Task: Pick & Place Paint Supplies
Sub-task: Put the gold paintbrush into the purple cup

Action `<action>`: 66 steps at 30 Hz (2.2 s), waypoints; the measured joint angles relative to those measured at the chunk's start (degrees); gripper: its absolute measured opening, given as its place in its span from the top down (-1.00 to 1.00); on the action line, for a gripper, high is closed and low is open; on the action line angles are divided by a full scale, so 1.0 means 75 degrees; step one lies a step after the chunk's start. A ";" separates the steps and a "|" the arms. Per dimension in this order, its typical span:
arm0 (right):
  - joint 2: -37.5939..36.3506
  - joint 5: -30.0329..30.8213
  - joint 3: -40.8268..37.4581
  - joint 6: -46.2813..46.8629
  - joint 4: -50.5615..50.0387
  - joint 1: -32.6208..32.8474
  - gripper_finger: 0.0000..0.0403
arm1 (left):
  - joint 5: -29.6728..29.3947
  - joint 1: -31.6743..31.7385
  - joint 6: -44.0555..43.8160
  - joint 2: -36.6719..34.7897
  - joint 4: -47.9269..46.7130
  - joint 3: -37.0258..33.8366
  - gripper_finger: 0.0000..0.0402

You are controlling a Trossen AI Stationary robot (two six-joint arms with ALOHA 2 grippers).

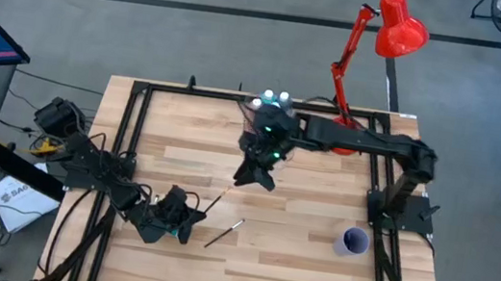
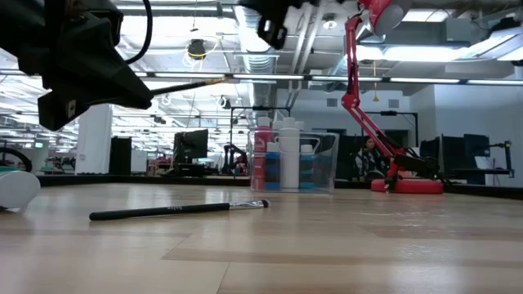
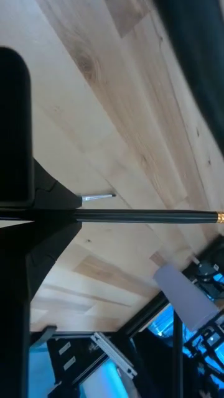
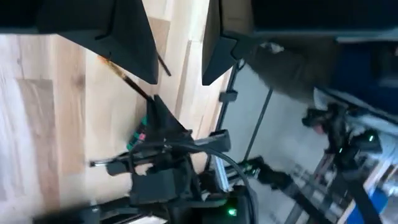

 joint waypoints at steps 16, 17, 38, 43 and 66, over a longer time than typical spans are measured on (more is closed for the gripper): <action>-0.2335 0.4458 -0.3314 0.2898 0.5977 0.1623 0.44 | 0.0312 0.0272 0.3041 -0.1558 0.1309 0.0006 0.97; -0.2270 0.4529 -0.3316 0.2898 0.6045 0.1696 0.44 | 0.0397 0.0320 0.3142 -0.1639 0.1298 0.0006 0.97; -0.1844 0.4888 -0.3320 0.3193 0.7461 0.1915 0.44 | 0.0264 0.0614 0.4570 -0.2937 0.2534 0.0006 0.97; -0.1844 0.5645 -0.3321 0.3193 0.7479 0.1910 0.44 | 0.0257 0.0917 0.4746 -0.3139 0.2704 0.0006 0.97; -0.1720 0.7406 -0.3307 0.4531 0.7024 0.1497 0.20 | 0.0680 0.2431 0.3554 -0.2860 0.2673 0.0006 0.97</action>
